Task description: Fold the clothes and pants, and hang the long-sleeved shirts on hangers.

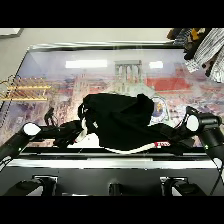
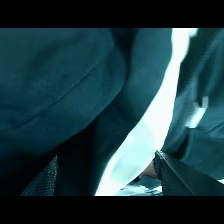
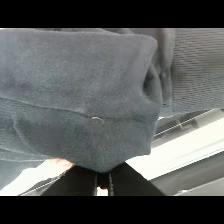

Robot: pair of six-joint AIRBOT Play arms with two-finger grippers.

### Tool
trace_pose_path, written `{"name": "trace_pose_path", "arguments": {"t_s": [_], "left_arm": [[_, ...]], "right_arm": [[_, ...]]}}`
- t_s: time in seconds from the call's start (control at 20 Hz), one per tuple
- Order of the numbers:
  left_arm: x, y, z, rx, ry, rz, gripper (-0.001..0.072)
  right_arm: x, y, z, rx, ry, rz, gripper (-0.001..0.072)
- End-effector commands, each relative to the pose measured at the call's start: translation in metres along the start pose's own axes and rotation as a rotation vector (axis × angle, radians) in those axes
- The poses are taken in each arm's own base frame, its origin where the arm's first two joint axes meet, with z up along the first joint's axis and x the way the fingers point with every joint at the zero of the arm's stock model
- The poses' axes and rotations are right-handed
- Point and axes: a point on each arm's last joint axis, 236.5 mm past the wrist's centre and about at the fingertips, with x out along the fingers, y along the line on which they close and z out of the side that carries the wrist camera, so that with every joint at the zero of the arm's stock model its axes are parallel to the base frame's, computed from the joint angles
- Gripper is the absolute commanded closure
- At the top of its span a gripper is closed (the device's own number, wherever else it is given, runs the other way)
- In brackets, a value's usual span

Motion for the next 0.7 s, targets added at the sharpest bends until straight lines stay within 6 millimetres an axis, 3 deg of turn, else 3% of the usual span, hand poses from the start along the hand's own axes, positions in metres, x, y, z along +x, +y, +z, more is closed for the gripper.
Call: {"name": "trace_pose_path", "arguments": {"t_s": [0.0,0.05,0.1,0.15,0.25,0.3,0.4,0.55,0.65], "left_arm": [[0.022,0.008,-0.016,0.021,0.05,0.048,0.0019],[0.028,0.009,-0.02,0.03,0.064,0.057,0.0039],[0.033,0.008,-0.024,0.042,0.074,0.062,0.0288],[0.033,0.006,-0.023,0.072,0.075,0.059,0.0671],[0.022,-0.008,-0.001,0.104,0.025,0.038,0.068],[0.007,-0.016,0.022,0.144,-0.017,0.044,0.0682],[-0.042,-0.034,0.079,0.272,-0.125,0.109,0.0682],[-0.156,-0.085,0.163,0.426,-0.396,0.209,0.0682],[-0.24,-0.123,0.19,0.521,-0.584,0.265,0.0682]], "right_arm": [[-0.001,0.016,-0.008,0.008,0.035,0.067,0.0669],[-0.001,0.023,-0.009,0.01,0.041,0.096,0.0669],[-0.002,0.028,-0.01,0.015,0.042,0.12,0.0669],[-0.003,0.034,-0.01,0.021,0.047,0.143,0.0669],[-0.007,0.051,-0.011,0.033,0.052,0.215,0.0669],[-0.014,0.058,-0.003,0.018,0.018,0.244,0.0669],[-0.05,0.069,0.037,-0.006,-0.139,0.281,0.067],[-0.155,0.066,0.106,-0.007,-0.479,0.291,0.067],[-0.246,0.055,0.136,0.001,-0.72,0.313,0.067]]}}
